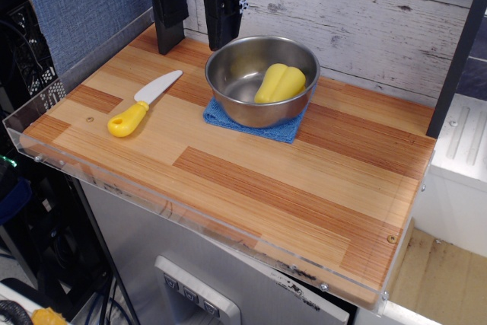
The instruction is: Move the pepper and put bottom right of the table
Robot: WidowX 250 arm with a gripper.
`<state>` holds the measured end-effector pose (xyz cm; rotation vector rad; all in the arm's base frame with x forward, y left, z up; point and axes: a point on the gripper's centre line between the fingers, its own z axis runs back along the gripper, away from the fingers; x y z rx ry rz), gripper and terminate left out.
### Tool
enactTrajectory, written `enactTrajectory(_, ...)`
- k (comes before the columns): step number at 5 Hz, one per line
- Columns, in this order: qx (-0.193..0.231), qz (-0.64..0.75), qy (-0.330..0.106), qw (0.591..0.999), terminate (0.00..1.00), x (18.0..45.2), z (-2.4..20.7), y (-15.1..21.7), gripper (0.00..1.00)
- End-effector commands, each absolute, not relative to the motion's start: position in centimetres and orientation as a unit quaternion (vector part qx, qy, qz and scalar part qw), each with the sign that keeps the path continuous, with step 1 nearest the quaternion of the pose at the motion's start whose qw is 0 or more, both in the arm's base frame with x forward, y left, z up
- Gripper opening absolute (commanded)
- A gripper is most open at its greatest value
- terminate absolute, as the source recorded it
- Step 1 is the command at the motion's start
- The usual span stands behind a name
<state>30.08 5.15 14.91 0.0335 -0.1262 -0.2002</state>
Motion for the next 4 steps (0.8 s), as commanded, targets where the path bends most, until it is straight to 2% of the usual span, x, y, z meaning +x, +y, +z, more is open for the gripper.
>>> enactTrajectory(1, 0.017, -0.100, -0.063, 0.993, 0.00, 30.1, 14.9, 5.1, 1.00)
enactTrajectory(2, 0.033, -0.101, -0.060, 0.992, 0.00, 32.2, 15.1, 4.9, 1.00)
enactTrajectory(4, 0.048, -0.116, -0.031, 0.992, 0.00, 35.6, 11.9, 3.8, 1.00)
